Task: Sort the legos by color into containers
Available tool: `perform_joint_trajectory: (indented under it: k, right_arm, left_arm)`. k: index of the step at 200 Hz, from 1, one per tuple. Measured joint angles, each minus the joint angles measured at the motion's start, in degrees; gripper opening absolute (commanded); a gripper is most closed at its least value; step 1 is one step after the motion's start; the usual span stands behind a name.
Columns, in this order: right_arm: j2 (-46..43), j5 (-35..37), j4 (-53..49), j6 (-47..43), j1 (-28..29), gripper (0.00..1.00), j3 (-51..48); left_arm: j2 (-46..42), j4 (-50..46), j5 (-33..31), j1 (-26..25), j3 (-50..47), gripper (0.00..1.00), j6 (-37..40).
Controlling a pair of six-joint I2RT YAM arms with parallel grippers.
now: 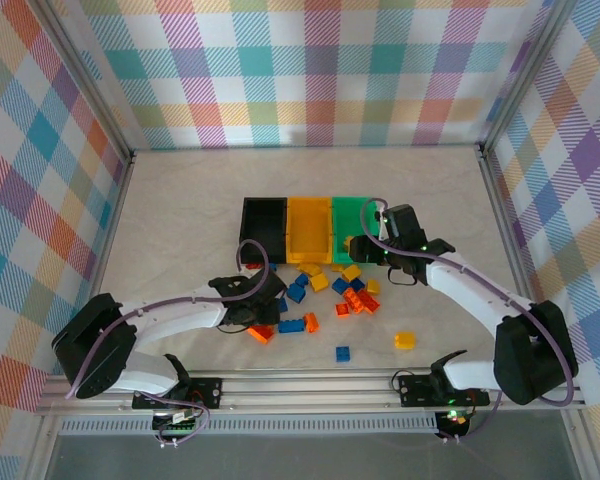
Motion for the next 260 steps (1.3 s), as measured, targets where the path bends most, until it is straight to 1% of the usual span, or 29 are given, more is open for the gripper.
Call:
perform_joint_trajectory:
  k: [18,25,39,47,54,65,78,97,105,118,135,154,174,183,205,226,260]
  right_arm:
    - [-0.6,0.0,0.5,0.0,0.0,0.79,-0.6]
    - [-0.8,0.0,0.5,0.0,0.0,0.79,-0.9]
    - [-1.3,0.0,0.7,0.0,0.0,0.79,-1.3]
    - [-1.4,0.0,0.7,0.0,0.0,0.79,-1.4]
    - [-1.5,0.0,0.7,0.0,0.0,0.79,-1.5]
    - [-1.5,0.0,0.8,0.0,0.0,0.79,-1.5]
    - [-1.5,0.0,0.8,0.0,0.0,0.79,-1.5]
    - [-1.5,0.0,0.8,0.0,0.0,0.79,-1.5]
    - [-1.5,0.0,0.8,0.0,0.0,0.80,-1.5]
    - [-1.7,0.0,0.8,0.0,0.0,0.80,-1.6]
    - [-2.6,0.0,1.0,0.1,0.0,0.80,-2.2]
    - [-3.1,0.0,1.0,0.2,0.0,0.80,-2.5]
    - [-3.2,0.0,1.1,0.2,0.0,0.80,-2.6]
    - [-3.2,0.0,1.1,0.2,0.0,0.80,-2.6]
    - [-3.4,0.0,1.1,0.2,0.0,0.80,-2.6]
    - [-3.7,0.0,1.1,0.2,0.0,0.80,-2.6]
    - [-3.7,0.0,1.2,0.2,0.0,0.80,-2.6]
  left_arm:
    - [-2.6,-1.5,-1.3,0.0,-1.7,0.56,-1.6]
    - [-4.3,-2.6,-1.9,0.0,-2.6,0.57,-2.2]
    - [-8.3,-4.9,-2.9,0.0,-4.2,0.70,-3.0]
    - [-10.5,-5.7,-3.3,0.0,-4.9,0.76,-3.6]
    - [-11.9,-6.4,-3.5,0.0,-5.3,0.79,-4.1]
    - [-12.9,-6.7,-3.4,0.0,-5.4,0.81,-4.4]
    - [-12.6,-6.2,-3.0,0.0,-5.3,0.81,-4.3]
    - [-9.7,-6.3,-2.4,-0.1,-4.4,0.82,-4.1]
    - [-7.7,-6.4,-2.2,-0.1,-3.5,0.86,-3.8]
    - [-4.6,-6.4,-2.3,-0.4,-2.2,0.95,-3.4]
    - [-2.1,-6.5,-2.6,-0.7,-1.4,0.97,-2.6]
    - [-0.8,-6.6,-2.7,-0.8,-1.4,0.91,-2.0]
    - [0.7,-6.4,-2.6,-1.0,-1.3,0.74,-1.7]
    - [1.2,-6.4,-2.4,-1.1,-1.3,0.69,-1.1]
    - [1.6,-6.3,-2.3,-1.5,-1.3,0.62,-1.1]
    - [1.6,-6.4,-2.3,-1.7,-1.0,0.51,-1.2]
    - [1.6,-6.4,-2.4,-1.7,-0.9,0.38,-1.4]
